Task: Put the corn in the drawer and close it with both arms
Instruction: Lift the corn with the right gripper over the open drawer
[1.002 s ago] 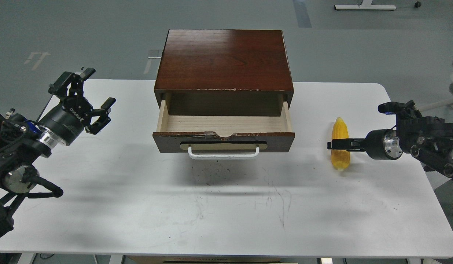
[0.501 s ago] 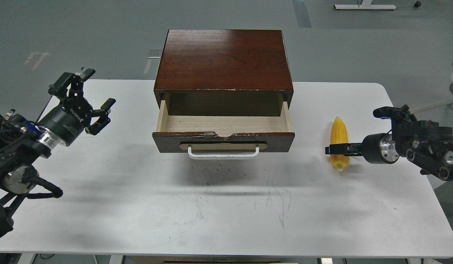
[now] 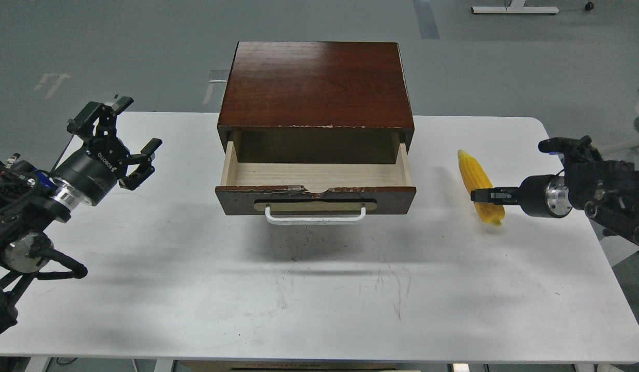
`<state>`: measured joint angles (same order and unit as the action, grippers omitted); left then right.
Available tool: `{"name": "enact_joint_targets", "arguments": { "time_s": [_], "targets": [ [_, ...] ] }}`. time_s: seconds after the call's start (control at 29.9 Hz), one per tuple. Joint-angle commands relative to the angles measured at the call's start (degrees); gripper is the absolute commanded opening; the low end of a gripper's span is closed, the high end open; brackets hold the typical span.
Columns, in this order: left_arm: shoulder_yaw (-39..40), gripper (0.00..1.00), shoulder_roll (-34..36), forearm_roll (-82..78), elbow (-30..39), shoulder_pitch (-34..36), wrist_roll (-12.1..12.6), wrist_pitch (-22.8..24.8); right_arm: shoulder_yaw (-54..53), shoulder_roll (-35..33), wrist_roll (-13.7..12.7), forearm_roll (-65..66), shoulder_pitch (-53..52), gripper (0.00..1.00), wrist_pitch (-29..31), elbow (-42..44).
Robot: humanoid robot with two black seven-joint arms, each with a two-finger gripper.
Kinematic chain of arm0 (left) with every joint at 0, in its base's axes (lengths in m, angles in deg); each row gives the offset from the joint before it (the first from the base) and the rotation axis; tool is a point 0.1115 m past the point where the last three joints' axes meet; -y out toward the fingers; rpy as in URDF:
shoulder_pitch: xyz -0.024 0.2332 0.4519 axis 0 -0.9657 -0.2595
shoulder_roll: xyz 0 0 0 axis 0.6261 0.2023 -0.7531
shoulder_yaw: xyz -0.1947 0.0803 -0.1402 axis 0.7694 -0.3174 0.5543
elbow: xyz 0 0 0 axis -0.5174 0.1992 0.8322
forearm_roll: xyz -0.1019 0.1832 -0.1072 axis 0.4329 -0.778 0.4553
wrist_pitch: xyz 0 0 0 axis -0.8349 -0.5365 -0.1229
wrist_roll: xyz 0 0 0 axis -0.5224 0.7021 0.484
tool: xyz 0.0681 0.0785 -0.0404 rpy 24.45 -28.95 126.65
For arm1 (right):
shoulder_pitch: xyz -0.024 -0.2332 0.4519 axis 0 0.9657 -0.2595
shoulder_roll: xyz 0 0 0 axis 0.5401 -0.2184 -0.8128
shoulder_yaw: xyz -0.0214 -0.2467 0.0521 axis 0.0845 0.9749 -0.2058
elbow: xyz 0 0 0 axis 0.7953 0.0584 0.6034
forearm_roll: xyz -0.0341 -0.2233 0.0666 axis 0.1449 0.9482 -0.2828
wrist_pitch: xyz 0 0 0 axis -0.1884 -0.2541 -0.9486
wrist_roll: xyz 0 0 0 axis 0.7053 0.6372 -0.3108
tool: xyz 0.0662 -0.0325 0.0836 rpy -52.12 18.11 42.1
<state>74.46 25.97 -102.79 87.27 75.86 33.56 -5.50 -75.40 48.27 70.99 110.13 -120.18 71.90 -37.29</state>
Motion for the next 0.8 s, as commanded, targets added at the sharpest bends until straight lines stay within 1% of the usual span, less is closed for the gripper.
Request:
{"name": "enact_joint_targets", "arguments": {
  "time_s": [0.0,0.07,0.17,0.23,0.27,0.33,0.37,0.43,0.47,0.57,0.63,0.77],
  "targets": [
    [0.0,1.00,0.1,0.0,0.0,0.3,0.1,0.0,0.0,-2.9,0.1,0.1,-6.5,0.16,-0.2,-4.6],
    [0.0,1.00,0.2,0.0,0.1,0.3,0.1,0.0,0.2,-4.0,0.2,0.2,-11.6,0.17,0.1,-6.6],
    [0.0,1.00,0.2,0.0,0.0,0.3,0.1,0.0,0.3,-3.9,0.2,0.4,-20.1,0.17,0.5,-8.1],
    [0.0,1.00,0.2,0.0,0.0,0.3,0.1,0.0,1.0,-3.6,0.2,0.6,-23.4,0.17,0.7,-9.3],
    [0.0,1.00,0.1,0.0,0.1,0.3,0.1,0.0,2.5,-2.5,0.6,0.6,-26.5,0.17,0.7,-10.7],
    [0.0,1.00,0.1,0.0,0.1,0.3,0.1,0.0,6.1,1.1,2.4,0.7,-31.7,0.17,0.7,-12.2],
    [0.0,1.00,0.1,0.0,0.3,0.3,0.1,0.0,8.8,3.6,3.8,0.8,-34.9,0.17,0.7,-12.4],
    [0.0,1.00,0.2,0.0,0.4,0.3,0.1,0.0,11.0,6.2,4.9,0.8,-37.6,0.17,0.6,-12.7],
    [0.0,1.00,0.3,0.0,0.5,0.3,0.1,0.0,12.4,8.5,5.4,1.4,-39.6,0.17,0.6,-13.4],
    [0.1,1.00,0.7,0.0,0.5,0.4,0.1,0.0,13.3,13.3,5.6,5.2,-43.3,0.17,0.6,-16.2],
    [0.1,1.00,1.4,0.0,0.5,0.3,0.1,0.0,13.4,14.9,5.6,7.5,-44.3,0.17,0.6,-17.1],
    [0.0,1.00,2.6,0.1,1.1,0.3,0.1,0.0,14.0,18.1,5.6,21.5,-45.8,0.17,0.1,-18.9]
  ]
}}
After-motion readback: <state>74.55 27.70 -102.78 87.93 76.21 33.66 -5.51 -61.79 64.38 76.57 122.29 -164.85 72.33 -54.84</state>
